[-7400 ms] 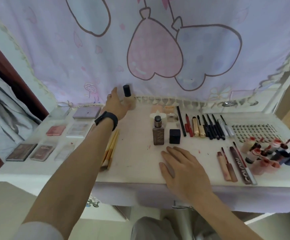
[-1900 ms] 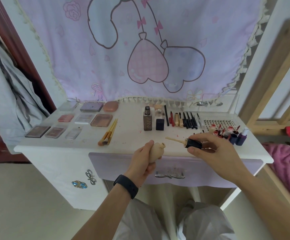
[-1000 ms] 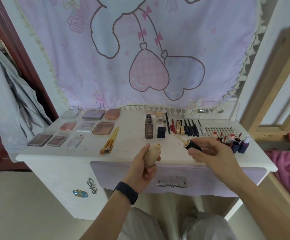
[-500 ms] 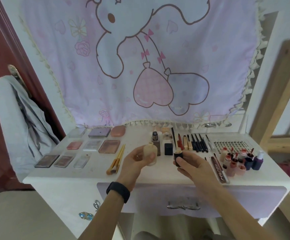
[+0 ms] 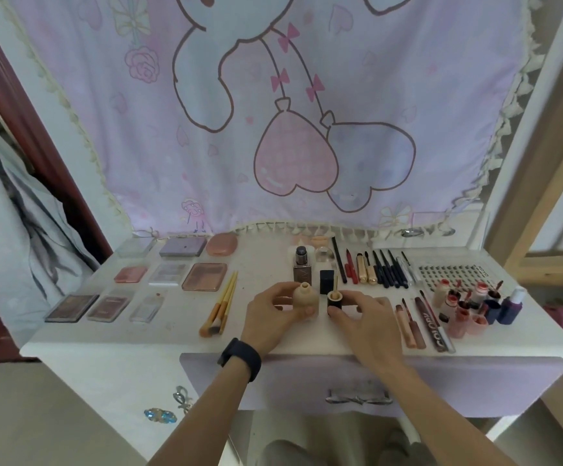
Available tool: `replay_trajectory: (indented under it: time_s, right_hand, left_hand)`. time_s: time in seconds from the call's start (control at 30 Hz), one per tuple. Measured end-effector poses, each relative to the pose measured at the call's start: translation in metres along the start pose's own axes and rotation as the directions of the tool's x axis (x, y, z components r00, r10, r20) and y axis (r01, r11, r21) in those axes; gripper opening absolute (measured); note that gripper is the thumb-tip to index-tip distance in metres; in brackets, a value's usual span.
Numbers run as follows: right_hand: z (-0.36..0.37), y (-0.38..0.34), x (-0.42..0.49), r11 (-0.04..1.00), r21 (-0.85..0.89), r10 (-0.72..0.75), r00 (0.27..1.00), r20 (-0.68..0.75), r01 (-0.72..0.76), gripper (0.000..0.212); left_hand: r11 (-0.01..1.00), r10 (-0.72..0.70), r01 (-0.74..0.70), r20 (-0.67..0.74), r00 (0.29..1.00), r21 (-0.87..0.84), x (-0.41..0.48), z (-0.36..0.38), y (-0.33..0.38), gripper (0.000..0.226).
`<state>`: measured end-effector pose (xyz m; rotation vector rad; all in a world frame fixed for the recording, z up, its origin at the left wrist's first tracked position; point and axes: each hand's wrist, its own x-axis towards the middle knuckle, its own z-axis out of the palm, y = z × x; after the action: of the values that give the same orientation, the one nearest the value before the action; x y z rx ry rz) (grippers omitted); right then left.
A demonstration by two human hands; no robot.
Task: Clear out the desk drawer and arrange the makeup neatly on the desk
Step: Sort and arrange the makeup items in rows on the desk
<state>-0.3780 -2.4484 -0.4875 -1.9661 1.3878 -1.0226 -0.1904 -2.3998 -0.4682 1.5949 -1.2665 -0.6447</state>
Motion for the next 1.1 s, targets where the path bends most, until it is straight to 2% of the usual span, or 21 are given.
replay_trajectory:
  time_s: [0.2,0.37,0.5,1.1]
  right_hand:
    - [0.008,0.007,0.005,0.985,-0.165,-0.058,0.997,-0.058,0.048,0.032]
    - [0.012,0.008,0.003,0.951,-0.302,-0.089,0.993,-0.081,0.061,0.031]
    - [0.013,0.009,0.001,0.946,-0.319,-0.092,0.992,-0.083,0.061,0.030]
    - [0.014,0.012,-0.004,0.908,-0.396,-0.188,0.978,-0.086,0.139,0.033]
  left_hand:
    - [0.982,0.065,-0.060,-0.023,0.998,0.179,0.003,-0.001,-0.004,0.044]
    - [0.924,0.078,-0.063,-0.023,0.997,0.377,0.003,0.000,-0.012,0.041]
    - [0.881,0.111,-0.097,-0.003,0.994,0.463,0.004,-0.001,-0.012,0.047]
    - [0.823,0.038,-0.052,0.037,0.999,0.565,-0.003,-0.003,-0.003,0.050]
